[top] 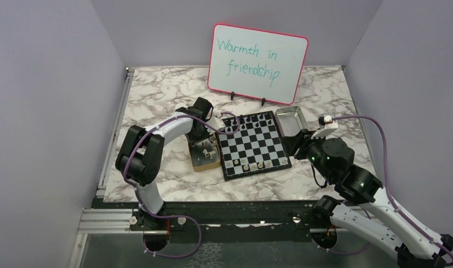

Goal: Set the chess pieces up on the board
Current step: Pick up the chess piece from the storage box, then place the chess piece on the chessboard.

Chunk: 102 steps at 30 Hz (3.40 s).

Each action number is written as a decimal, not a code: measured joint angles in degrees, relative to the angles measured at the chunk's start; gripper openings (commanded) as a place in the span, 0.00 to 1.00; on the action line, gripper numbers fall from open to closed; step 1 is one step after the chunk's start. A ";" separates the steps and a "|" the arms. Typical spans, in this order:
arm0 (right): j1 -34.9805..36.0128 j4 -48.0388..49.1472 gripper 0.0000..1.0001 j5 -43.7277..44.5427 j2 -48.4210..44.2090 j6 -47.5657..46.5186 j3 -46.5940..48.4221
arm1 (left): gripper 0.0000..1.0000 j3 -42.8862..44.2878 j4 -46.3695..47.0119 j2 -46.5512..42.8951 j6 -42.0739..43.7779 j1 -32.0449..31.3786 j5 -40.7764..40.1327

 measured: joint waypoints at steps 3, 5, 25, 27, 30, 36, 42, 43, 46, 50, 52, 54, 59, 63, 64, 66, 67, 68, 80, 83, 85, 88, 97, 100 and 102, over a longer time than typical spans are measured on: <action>0.00 -0.24 0.49 0.44 -0.31 -0.11 0.00 | 0.30 0.02 -0.17 0.52 0.00 0.00 -0.20; 0.00 -0.22 0.49 0.66 -0.68 -0.15 0.00 | 0.31 0.02 -0.24 0.57 0.00 0.00 -0.22; 0.00 -0.63 0.49 0.74 -0.94 0.63 0.20 | 0.03 0.22 -0.72 -1.55 -1.86 -0.42 2.73; 0.00 -0.66 0.49 0.74 -0.81 1.55 0.20 | 0.02 0.24 -0.66 -3.82 -2.56 -0.42 3.76; 0.00 -0.76 0.49 0.61 -0.09 3.10 0.20 | 0.01 0.24 -0.24 -7.98 -3.58 -0.42 5.42; 0.00 -0.55 0.48 -1.79 3.08 6.12 0.20 | 0.00 -1.51 4.13 -18.36 -4.72 -0.42 12.92; 0.00 1.20 0.37 -6.43 8.31 9.11 0.20 | 0.00 -7.41 10.03 -27.34 -7.04 -0.42 22.91; 0.00 1.77 0.35 -7.45 9.33 9.75 0.20 | 0.00 -8.74 11.54 -28.59 -7.67 -0.42 25.11; 0.00 4.55 0.34 -11.21 11.89 11.17 0.20 | 0.00 -14.08 17.90 -32.20 -10.80 -0.55 32.09; 0.00 8.63 0.43 -17.79 16.09 12.07 0.81 | 0.00 -21.35 25.64 -36.02 -14.64 -2.54 39.50; -0.02 10.21 0.47 -21.29 18.99 12.33 1.97 | 0.00 -23.56 28.28 -36.89 -15.61 -3.72 41.97; -0.04 11.87 0.47 -25.44 22.49 12.55 3.50 | 0.00 -25.09 30.01 -37.57 -15.82 -4.79 44.41; -0.04 14.73 0.47 -34.42 30.12 13.25 6.64 | 0.00 -26.69 33.20 -39.26 -15.17 -4.92 47.91; -0.04 15.47 0.48 -40.46 35.98 13.68 9.62 | 0.00 -27.32 34.18 -39.65 -14.16 -4.92 49.68; -0.04 15.54 0.47 -41.51 37.22 13.75 10.29 | 0.00 -27.39 34.21 -39.65 -13.99 -4.94 49.96; -0.04 15.52 0.46 -42.82 39.12 13.81 11.34 | 0.00 -27.41 34.47 -39.65 -13.70 -5.03 50.73; -0.04 15.47 0.46 -43.10 39.76 13.81 11.69 | 0.00 -27.41 34.60 -39.65 -13.51 -5.07 51.06; -0.04 15.45 0.45 -43.23 40.24 13.81 11.93 | 0.00 -27.41 34.62 -39.65 -13.33 -5.20 51.28; -0.07 11.72 0.46 -42.71 42.93 13.49 14.29 | 0.00 -27.52 34.82 -39.65 -12.17 -5.42 52.30; -0.07 11.43 0.42 -42.69 43.04 13.55 14.29 | 0.00 -27.54 34.82 -39.65 -11.85 -5.60 52.37; -0.07 11.45 0.41 -42.71 43.08 13.90 14.29 | 0.00 -27.63 34.82 -39.67 -11.67 -5.68 52.41; -0.07 12.11 0.41 -42.73 43.10 14.51 13.99 | 0.00 -27.69 34.82 -39.80 -11.52 -5.68 52.50; -0.07 12.57 0.43 -42.73 43.23 15.45 12.24 | 0.00 -27.69 34.82 -39.98 -10.84 -6.05 53.55; -0.07 14.12 0.40 -43.04 43.23 15.41 11.54 | 0.00 -27.69 34.75 -40.04 -10.45 -6.05 53.70; -0.07 15.63 0.36 -43.50 43.23 15.43 10.71 | 0.00 -27.69 34.47 -40.11 -10.25 -6.05 53.70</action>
